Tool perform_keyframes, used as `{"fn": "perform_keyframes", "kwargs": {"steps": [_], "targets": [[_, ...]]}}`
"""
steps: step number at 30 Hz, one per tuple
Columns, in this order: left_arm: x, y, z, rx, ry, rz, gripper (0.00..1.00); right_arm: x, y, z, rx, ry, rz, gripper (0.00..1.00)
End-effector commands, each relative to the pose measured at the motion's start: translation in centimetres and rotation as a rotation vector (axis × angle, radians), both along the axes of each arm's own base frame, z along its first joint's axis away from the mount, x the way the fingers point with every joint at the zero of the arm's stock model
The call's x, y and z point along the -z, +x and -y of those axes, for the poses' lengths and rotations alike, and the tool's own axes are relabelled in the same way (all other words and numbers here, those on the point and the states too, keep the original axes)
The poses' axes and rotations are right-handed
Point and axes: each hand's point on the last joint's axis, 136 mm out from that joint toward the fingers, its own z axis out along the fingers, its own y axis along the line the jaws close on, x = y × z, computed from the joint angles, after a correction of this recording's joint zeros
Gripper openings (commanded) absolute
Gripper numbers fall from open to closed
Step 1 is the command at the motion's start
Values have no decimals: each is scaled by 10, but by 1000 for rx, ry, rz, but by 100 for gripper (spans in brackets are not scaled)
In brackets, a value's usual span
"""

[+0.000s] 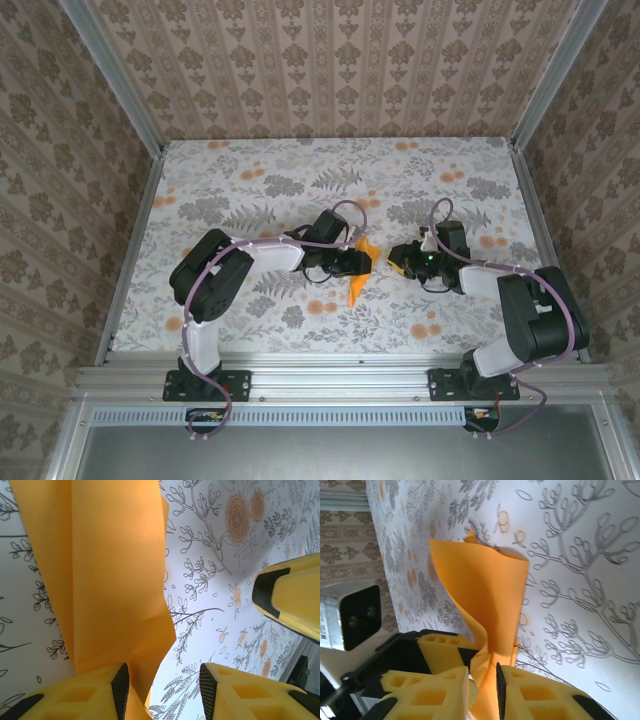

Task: Fold a paper plane with a square sheet of paper (pick it up from the middle)

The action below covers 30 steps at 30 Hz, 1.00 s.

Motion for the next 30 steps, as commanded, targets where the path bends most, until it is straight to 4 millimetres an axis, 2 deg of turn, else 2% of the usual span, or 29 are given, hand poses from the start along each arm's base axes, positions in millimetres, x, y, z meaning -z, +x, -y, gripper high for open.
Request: {"fn": "perform_keyframes", "kwargs": {"steps": [1,7,14,17,24,30], "targets": [[-13,-3,-1,47,-33,31,45,-10,8,-12,-45,55,6,26],[-14,-4,0,67,-31,45,44,-3,10,-31,-105,91,-33,28],[-10,-6,0,75,-33,39,37,9,5,-46,-149,108,-80,28],[-10,-7,1,80,-34,38,35,18,3,-47,-156,109,-103,28],[-9,-9,3,99,-37,32,32,19,4,-54,-176,127,-103,28],[-10,-9,4,106,-33,34,33,30,-3,-52,-191,103,-132,22]]}}
